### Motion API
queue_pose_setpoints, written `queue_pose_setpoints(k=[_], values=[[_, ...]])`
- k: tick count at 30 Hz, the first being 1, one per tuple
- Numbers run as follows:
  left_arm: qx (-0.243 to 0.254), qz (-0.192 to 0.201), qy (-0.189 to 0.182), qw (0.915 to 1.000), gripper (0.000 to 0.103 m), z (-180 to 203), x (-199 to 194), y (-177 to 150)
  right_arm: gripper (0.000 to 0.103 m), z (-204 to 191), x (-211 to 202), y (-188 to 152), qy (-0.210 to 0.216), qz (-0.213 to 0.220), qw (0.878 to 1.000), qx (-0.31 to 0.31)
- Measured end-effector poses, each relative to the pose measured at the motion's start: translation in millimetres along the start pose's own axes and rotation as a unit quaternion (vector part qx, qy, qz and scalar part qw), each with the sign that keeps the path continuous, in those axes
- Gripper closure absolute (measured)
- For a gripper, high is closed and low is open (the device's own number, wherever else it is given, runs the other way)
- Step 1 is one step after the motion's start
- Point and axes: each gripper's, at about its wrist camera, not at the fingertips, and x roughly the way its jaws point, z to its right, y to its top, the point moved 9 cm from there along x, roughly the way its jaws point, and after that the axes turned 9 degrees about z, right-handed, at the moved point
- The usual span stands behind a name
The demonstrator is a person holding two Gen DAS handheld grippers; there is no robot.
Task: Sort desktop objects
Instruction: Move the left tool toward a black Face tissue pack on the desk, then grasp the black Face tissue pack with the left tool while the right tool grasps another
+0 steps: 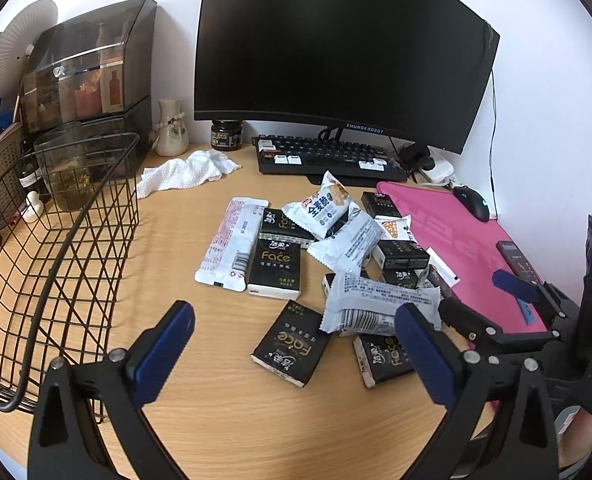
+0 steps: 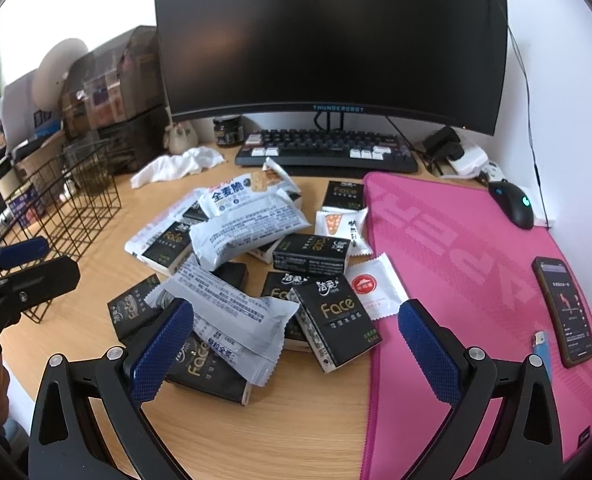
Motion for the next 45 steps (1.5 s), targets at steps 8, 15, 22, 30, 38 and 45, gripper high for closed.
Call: queue_pose_setpoints(k=[8, 15, 22, 30, 38, 45], values=[[0.008, -0.01, 0.007, 0.9999, 0.003, 3, 6, -6, 0.0, -2, 3, -4, 0.001, -0.009, 1.0, -0.005], [0.016, -0.026, 0.011, 0.9995, 0.003, 2, 19, -16, 0.0, 6, 8, -8, -0.008, -0.02, 1.0, -0.009], [0.049, -0.064, 0.015, 0.9966, 0.004, 4, 44, -40, 0.0, 18, 15, -10, -0.013, -0.03, 0.999, -0.006], [0.063, -0.095, 0.018, 0.9933, 0.015, 1, 64, -58, 0.0, 22, 29, -22, -0.015, -0.051, 0.999, -0.01], [0.074, -0.101, 0.03, 0.9917, 0.02, -8, 77, -64, 0.0, 34, 38, -27, -0.014, -0.063, 0.998, -0.002], [0.079, -0.102, 0.03, 0.9913, 0.051, -11, 74, -59, 0.0, 41, 43, -30, -0.021, -0.069, 0.997, -0.008]])
